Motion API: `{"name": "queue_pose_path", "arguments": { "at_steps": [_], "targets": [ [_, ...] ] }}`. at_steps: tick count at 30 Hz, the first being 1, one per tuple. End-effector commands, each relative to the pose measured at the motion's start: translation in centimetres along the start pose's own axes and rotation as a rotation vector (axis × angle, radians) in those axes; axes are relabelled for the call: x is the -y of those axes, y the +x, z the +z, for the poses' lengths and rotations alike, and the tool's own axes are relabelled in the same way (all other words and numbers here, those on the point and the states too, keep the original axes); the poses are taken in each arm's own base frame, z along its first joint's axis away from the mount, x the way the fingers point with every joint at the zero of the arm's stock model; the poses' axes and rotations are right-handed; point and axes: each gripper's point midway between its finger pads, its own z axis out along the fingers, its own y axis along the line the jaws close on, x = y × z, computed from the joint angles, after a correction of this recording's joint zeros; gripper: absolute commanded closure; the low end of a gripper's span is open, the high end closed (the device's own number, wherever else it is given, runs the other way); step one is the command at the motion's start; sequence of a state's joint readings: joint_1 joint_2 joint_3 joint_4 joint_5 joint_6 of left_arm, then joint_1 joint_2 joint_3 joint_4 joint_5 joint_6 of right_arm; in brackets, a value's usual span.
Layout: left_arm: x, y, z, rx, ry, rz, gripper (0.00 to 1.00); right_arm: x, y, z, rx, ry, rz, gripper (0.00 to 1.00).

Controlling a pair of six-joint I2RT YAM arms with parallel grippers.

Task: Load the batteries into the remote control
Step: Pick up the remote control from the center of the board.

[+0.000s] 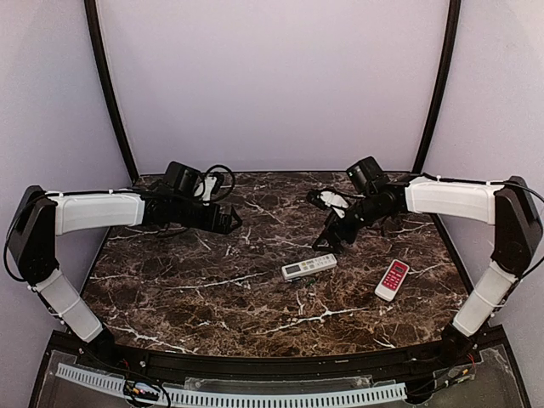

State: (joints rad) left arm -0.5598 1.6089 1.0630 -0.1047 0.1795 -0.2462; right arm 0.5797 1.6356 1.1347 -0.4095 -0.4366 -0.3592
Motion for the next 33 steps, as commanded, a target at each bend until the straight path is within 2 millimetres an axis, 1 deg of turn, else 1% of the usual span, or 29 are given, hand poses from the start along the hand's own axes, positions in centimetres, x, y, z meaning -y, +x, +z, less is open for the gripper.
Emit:
{"name": "queue_pose_path", "arguments": {
  "at_steps": [1,5,9,12,17,22,29,33],
  "targets": [
    [1.1,0.1,0.2,-0.004,0.056,0.016,0.00,-0.8,1.4,0.4,-0.175,0.016,-0.052,0.01],
    [1.4,0.1,0.3,-0.004,0.073,0.008,0.00,-0.8,2.6,1.3,-0.276,0.039,-0.076,0.01],
    [1.6,-0.3,-0.1,0.010,0.081,0.013,0.00,-0.4,4.3,2.5,-0.382,0.038,-0.077,0.01],
    [1.7,-0.5,-0.3,0.019,0.082,0.015,0.00,0.1,5.1,3.2,-0.442,0.048,-0.086,0.01],
    [1.8,-0.4,-0.4,0.019,0.086,0.013,0.00,0.5,5.1,3.6,-0.466,0.055,-0.100,0.01],
    [1.8,-0.5,-0.5,0.028,0.089,0.015,0.00,0.5,5.2,3.9,-0.482,0.039,-0.111,0.01],
    [1.8,-0.9,-0.9,0.041,0.078,0.028,0.00,1.0,6.9,5.2,-0.550,0.050,-0.122,0.02],
    [1.8,-1.1,-1.1,0.049,0.077,0.029,0.00,1.6,7.0,5.5,-0.566,0.074,-0.129,0.08]
  ]
}}
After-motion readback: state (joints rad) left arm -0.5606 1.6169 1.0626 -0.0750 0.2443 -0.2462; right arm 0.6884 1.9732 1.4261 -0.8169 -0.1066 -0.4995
